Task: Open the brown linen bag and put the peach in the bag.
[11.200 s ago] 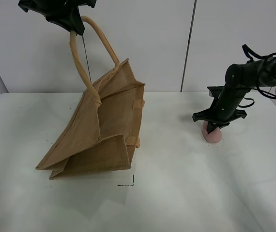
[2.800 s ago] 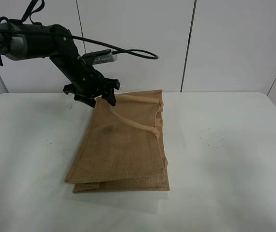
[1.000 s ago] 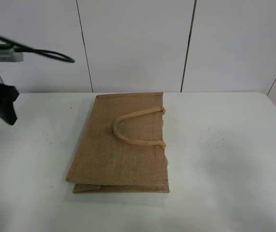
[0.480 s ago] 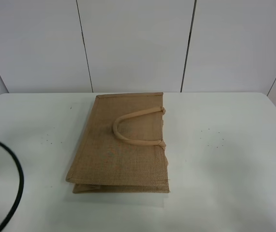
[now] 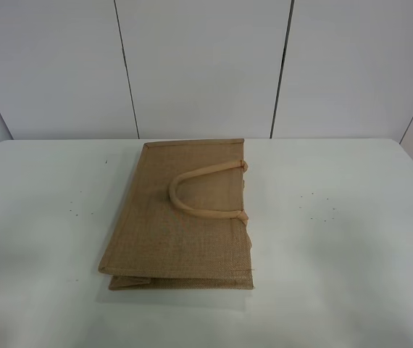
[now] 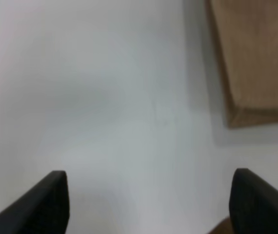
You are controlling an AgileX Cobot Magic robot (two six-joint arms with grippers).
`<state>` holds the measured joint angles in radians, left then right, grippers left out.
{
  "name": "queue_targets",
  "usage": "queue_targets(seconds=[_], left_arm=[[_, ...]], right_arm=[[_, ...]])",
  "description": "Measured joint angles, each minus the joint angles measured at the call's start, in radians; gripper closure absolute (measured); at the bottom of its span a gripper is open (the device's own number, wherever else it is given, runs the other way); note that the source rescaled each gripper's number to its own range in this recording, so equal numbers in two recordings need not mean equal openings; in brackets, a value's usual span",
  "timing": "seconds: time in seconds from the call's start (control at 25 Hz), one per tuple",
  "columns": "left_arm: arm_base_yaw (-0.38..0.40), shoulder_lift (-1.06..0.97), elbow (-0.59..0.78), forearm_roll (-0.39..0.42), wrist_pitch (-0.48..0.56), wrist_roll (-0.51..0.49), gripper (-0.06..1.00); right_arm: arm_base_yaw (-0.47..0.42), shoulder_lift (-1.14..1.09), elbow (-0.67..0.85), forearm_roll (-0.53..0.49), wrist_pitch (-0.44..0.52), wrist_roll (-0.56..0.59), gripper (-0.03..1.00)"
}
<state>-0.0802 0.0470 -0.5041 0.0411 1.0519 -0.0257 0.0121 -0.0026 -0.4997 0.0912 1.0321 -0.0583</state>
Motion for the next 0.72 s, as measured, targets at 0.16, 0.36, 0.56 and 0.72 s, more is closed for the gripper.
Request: queue_targets(seconds=[0.16, 0.36, 0.56, 0.72], left_arm=[[0.0, -0.05, 0.0, 0.0, 0.001, 0.0, -0.03], [0.0, -0.05, 0.0, 0.0, 0.001, -0.001, -0.03], [0.003, -0.05, 0.0, 0.0, 0.001, -0.001, -0.03], [0.047, -0.05, 0.0, -0.001, 0.001, -0.001, -0.03]], right_arm=[[0.0, 0.0, 0.0, 0.0, 0.0, 0.0, -0.03], [0.0, 0.0, 0.0, 0.0, 0.0, 0.0, -0.03], [0.0, 0.0, 0.0, 0.0, 0.0, 0.0, -0.03], [0.0, 0.0, 0.0, 0.004, 0.0, 0.0, -0.03]])
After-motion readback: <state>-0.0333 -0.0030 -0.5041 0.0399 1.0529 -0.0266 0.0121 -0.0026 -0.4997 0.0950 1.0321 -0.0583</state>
